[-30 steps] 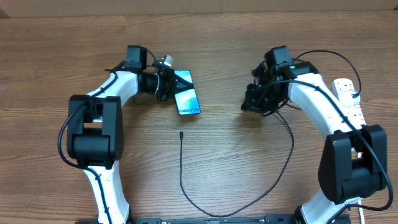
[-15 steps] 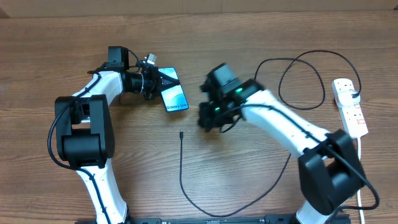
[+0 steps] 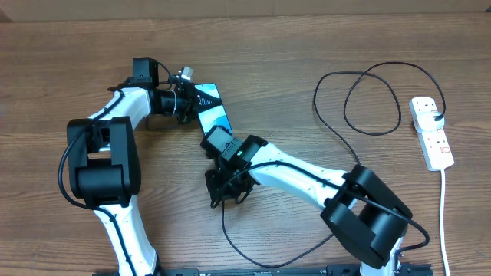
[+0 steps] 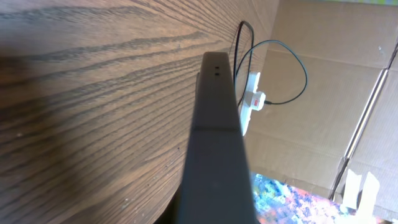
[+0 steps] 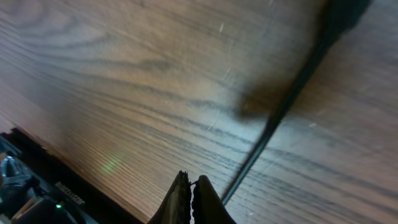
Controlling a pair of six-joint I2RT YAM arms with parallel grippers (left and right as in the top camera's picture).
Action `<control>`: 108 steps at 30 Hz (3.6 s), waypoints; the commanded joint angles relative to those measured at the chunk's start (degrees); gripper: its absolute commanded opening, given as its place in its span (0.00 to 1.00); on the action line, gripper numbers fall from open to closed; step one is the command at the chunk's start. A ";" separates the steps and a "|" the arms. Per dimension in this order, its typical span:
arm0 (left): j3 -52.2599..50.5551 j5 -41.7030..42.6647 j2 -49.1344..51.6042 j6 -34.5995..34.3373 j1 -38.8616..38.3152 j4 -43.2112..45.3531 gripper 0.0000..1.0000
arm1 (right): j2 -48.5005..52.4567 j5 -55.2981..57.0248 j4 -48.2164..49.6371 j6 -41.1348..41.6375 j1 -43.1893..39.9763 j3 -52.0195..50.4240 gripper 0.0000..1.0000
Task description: Plug charger to phone and switch on socket
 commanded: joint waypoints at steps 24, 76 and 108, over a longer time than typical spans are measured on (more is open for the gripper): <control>0.22 2.86 -2.10 3.23 1.31 -2.34 0.04 | 0.48 7.82 -24.70 -12.13 -6.32 11.78 0.04; 0.22 7.41 -2.10 0.15 8.07 -1.44 0.04 | 6.82 27.65 3.82 4.42 -1.62 4.35 0.04; 0.22 7.54 -2.10 0.13 8.07 -1.42 0.04 | 6.69 24.50 -11.10 -15.28 -23.47 10.14 0.40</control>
